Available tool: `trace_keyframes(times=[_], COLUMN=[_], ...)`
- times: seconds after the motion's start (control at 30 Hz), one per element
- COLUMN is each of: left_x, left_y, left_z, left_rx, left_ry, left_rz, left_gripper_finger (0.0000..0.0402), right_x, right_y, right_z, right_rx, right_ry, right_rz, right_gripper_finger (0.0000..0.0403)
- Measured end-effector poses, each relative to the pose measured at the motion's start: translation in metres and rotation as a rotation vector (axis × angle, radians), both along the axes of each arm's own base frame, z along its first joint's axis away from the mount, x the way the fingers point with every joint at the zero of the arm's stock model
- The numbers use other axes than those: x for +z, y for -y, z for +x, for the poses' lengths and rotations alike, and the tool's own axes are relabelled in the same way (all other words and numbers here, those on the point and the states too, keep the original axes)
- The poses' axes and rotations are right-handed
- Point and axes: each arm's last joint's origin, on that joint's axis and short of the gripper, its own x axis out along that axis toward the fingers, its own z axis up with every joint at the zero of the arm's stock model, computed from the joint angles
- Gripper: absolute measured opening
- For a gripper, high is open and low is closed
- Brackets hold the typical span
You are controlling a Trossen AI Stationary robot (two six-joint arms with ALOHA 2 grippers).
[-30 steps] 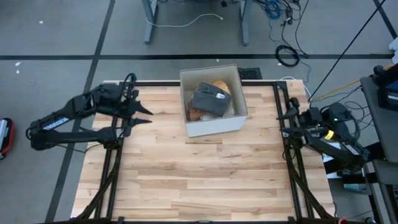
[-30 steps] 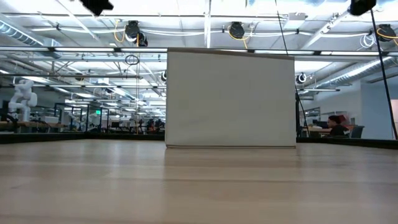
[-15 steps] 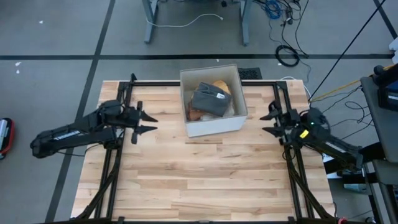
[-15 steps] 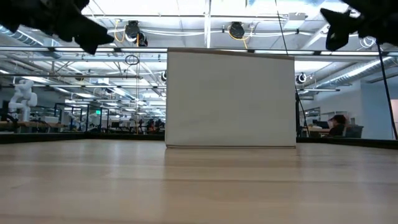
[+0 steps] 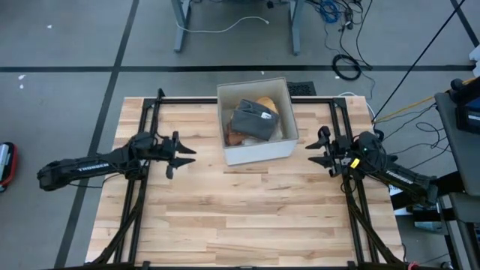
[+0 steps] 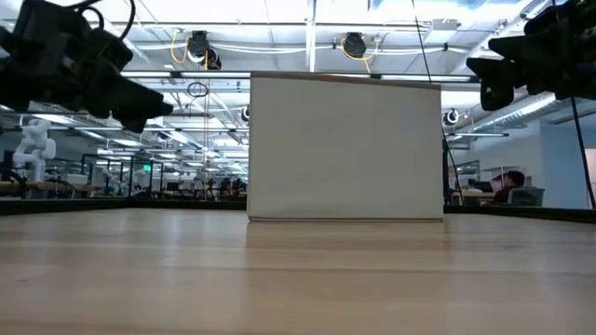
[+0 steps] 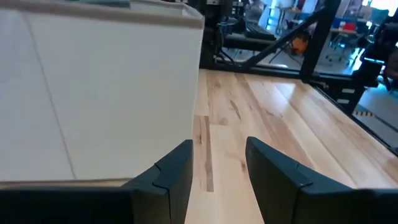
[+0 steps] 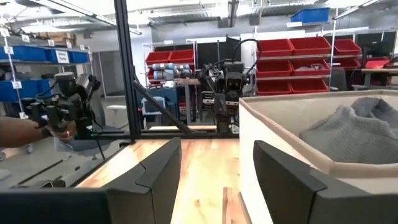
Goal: Fold towel
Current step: Return to Home Position
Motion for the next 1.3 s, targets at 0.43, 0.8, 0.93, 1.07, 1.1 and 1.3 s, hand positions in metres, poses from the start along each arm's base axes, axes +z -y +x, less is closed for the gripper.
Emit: trace_keyframes(times=[0.43,0.8,0.93,1.07,1.1,1.3], left_x=[-0.014,-0.015,-0.015,-0.015,-0.015,-0.015], left_y=[-0.001,-0.002,-0.002,-0.002,-0.002,-0.002], left_z=[-0.002,-0.002,-0.002,-0.002,-0.002,-0.002], left_rx=[0.049,0.089,0.089,0.089,0.089,0.089], left_ry=[-0.024,-0.027,-0.027,-0.027,-0.027,-0.027], left_rz=[-0.033,-0.026,-0.030,-0.026,-0.026,-0.026], left_gripper_finger=[0.0153,0.0153,0.0153,0.0153,0.0153,0.0153], right_x=[-0.011,-0.011,-0.011,-0.011,-0.011,-0.011], right_y=[0.001,0.001,0.001,0.001,0.001,0.001], right_z=[0.002,0.002,0.002,0.002,0.002,0.002], right_rx=[-0.010,-0.003,-0.002,-0.002,-0.002,-0.001], right_ry=[-0.109,-0.111,-0.111,-0.111,-0.111,-0.111], right_rz=[0.044,0.047,0.048,0.050,0.050,0.050], right_gripper_finger=[0.0187,0.0187,0.0187,0.0187,0.0187,0.0187])
